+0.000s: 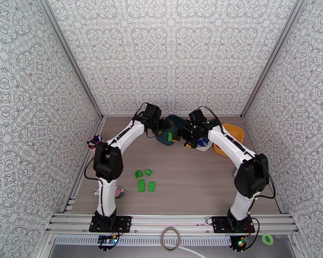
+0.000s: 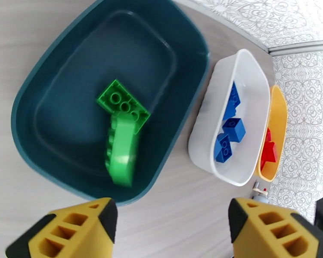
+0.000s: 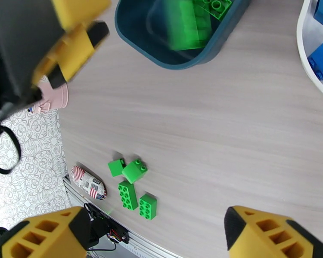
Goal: Sort the legos into containers by color
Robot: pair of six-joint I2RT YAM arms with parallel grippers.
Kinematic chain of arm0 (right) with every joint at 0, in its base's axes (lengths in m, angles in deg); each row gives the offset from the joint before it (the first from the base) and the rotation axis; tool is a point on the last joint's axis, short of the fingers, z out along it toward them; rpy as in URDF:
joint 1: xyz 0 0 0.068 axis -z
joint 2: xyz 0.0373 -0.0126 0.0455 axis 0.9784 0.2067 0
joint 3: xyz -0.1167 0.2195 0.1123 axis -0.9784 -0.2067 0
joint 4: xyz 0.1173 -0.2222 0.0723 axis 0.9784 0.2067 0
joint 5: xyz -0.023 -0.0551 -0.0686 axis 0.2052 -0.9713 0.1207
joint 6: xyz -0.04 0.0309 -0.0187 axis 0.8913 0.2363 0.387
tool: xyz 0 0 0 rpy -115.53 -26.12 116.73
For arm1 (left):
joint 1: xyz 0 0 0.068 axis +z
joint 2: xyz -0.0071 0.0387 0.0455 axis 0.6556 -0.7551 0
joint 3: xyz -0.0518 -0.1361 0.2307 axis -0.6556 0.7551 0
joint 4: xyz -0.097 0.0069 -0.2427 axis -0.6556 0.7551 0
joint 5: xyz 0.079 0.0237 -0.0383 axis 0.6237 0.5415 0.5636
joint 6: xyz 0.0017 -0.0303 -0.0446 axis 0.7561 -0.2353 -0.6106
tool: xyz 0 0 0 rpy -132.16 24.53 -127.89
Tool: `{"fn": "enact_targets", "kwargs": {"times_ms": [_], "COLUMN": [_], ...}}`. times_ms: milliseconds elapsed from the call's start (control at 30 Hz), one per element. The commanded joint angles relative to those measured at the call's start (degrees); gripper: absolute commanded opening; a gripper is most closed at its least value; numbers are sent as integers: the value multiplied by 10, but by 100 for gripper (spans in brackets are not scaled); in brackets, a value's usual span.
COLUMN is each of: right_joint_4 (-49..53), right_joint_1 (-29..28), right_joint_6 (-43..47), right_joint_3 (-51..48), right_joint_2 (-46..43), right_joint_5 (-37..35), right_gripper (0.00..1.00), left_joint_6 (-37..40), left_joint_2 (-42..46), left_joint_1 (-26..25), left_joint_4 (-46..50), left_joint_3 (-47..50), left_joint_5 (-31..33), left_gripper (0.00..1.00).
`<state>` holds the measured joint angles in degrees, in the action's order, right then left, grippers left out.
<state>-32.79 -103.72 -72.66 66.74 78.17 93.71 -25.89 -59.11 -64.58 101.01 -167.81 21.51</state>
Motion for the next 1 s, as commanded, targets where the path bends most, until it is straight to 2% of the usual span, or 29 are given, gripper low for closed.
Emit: {"fn": "enact_targets", "kwargs": {"times_ms": [0,133,433,700,967], "right_joint_4": [11,-17,-49,-54,-46], "right_joint_1": [2,0,-58,-115,-160], "right_joint_6": [6,1,-11,-41,-53], "right_joint_3": [-24,-73,-137,-166,-206], "right_joint_2": [-24,-50,-85,-83,-89], "right_joint_5": [1,17,-2,-32,-65], "right_gripper": [93,99,99,82,77], "left_joint_6": [15,34,49,21,-23], "left_joint_2": [17,69,212,294,333], "left_joint_1": [-1,-11,-49,-89,-156], "left_joint_4": [40,60,85,129,159], "left_joint_3": [-9,40,227,345,439], "left_joint_5": [6,42,138,206,250], "left_gripper": [75,74,75,74,71]}}
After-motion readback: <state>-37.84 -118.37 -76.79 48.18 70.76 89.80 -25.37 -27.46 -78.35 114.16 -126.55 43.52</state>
